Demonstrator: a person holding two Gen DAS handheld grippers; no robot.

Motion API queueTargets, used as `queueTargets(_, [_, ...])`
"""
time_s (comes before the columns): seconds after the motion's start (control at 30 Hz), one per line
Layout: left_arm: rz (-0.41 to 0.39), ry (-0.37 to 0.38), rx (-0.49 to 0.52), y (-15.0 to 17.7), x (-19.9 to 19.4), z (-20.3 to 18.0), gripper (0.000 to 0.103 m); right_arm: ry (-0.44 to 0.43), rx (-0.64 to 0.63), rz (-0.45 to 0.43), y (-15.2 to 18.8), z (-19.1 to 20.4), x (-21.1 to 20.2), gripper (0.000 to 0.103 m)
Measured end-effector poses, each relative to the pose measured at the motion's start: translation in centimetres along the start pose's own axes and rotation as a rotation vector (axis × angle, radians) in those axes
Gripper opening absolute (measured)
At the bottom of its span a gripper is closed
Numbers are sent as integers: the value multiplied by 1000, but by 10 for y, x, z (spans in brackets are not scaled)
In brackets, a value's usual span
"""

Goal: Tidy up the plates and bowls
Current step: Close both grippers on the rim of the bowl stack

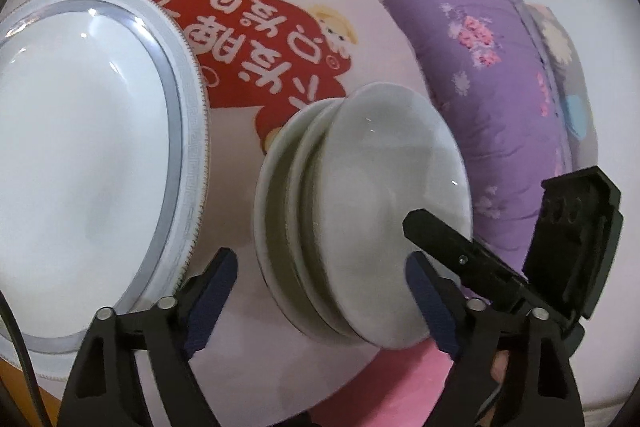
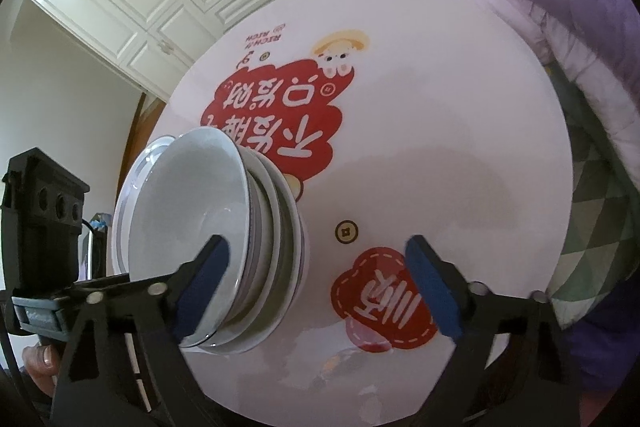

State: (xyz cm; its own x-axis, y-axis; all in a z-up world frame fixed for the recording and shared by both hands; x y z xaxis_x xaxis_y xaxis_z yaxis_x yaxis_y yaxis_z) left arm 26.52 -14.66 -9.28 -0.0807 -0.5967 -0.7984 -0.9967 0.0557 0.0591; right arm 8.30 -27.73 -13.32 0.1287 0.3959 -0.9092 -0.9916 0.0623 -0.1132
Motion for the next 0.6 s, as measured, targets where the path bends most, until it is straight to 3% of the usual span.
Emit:
queueTargets(0.1, [3, 21, -13, -7, 1, 1, 59, -24, -1, 22, 0, 2, 8, 74])
queueTargets(0.17, [9, 33, -25, -9, 1, 4, 57, -81, 3, 37, 0, 4, 14, 55])
queueTargets(0.23, [9, 28, -29, -10, 2, 6, 53, -139, -2, 38, 0, 11, 16, 44])
queueTargets(0.6, [25, 22, -17, -11, -1, -1, 51, -89, 29, 6, 2, 18, 7, 44])
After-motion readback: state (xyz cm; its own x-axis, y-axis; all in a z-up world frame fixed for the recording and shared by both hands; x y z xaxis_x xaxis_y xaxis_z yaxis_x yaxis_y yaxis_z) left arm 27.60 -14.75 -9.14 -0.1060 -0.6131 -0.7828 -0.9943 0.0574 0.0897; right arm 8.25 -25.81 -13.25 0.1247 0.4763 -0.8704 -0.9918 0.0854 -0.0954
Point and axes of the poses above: each gripper's, at about its wrist camera, not at the fingertips, and x roughly the way its jaws point, z to its left, y to its underside, the point moved 5 cm from there along x, roughly the way its jaws point, and after that the axes turned 15 degrees about z, right-handed, at the moved point
